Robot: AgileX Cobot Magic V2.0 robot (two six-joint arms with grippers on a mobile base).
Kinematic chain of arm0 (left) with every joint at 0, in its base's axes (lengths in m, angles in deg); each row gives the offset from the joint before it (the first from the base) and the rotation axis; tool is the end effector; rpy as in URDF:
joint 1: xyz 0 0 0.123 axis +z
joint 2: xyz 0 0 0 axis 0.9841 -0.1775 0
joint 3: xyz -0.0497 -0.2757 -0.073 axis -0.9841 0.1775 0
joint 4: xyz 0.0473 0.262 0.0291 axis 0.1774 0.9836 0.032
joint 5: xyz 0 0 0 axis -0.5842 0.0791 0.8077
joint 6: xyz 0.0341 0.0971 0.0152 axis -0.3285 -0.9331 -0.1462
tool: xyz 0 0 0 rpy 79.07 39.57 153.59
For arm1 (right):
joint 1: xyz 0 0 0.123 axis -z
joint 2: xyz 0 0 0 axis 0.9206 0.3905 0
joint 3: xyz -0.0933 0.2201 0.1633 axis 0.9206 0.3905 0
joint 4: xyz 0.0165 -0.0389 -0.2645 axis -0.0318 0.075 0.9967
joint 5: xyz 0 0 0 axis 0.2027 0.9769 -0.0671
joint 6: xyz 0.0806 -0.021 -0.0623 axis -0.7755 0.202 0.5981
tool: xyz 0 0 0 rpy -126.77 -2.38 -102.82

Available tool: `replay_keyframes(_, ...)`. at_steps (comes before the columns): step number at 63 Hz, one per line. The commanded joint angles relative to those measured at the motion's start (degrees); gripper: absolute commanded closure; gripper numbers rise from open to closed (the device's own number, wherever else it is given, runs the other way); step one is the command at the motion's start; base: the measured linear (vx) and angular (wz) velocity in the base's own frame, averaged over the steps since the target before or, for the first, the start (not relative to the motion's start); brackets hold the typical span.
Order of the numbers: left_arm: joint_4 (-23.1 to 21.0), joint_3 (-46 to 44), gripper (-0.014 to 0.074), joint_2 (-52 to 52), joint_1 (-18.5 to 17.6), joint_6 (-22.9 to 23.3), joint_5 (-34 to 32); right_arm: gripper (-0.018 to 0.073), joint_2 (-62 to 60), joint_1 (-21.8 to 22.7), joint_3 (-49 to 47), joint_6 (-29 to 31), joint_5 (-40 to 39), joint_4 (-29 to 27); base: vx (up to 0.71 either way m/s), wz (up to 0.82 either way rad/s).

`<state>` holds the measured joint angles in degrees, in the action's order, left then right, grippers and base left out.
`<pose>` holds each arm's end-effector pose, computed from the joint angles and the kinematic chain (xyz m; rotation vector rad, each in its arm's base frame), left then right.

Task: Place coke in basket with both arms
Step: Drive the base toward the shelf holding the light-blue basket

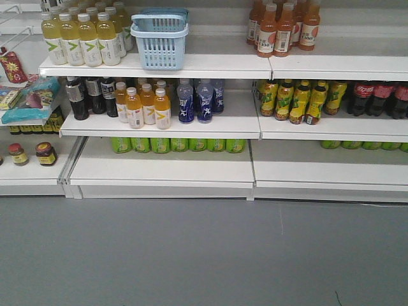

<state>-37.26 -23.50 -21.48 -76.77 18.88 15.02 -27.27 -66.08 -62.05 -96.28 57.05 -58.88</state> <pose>0.0814 0.0062 0.1965 -0.1524 1.5593 -0.0413 0.0816 -0.0005 0.1930 0.1711 1.6080 0.1491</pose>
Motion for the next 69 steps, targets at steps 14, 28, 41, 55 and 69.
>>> replay_keyframes(14, -0.5, -1.8, 0.0602, 0.7, -0.1, 0.3, -4.1, 0.0564, -0.7, 0.3, 0.4, 0.4, -4.0, 0.5, 0.16, -0.02)
replay_keyframes(28, -0.5, -1.8, 0.0602, 0.7, -0.1, 0.3, -4.1, 0.0564, -0.7, 0.3, 0.4, 0.4, -4.0, 0.5, 0.17, -0.01)
replay_keyframes(41, -0.5, -1.8, 0.0602, 0.7, -0.1, 0.3, -4.1, 0.0564, -0.7, 0.3, 0.4, 0.4, -4.0, 0.5, 0.18, 0.02)
replay_keyframes(55, -0.5, -1.8, 0.0602, 0.7, -0.1, 0.3, -4.1, 0.0564, -0.7, 0.3, 0.4, 0.4, -4.0, 0.5, 0.18, 0.03)
replay_keyframes(69, -0.5, -1.8, 0.0602, 0.7, -0.1, 0.3, -4.1, 0.0564, -0.7, 0.3, 0.4, 0.4, -4.0, 0.5, 0.17, 0.0)
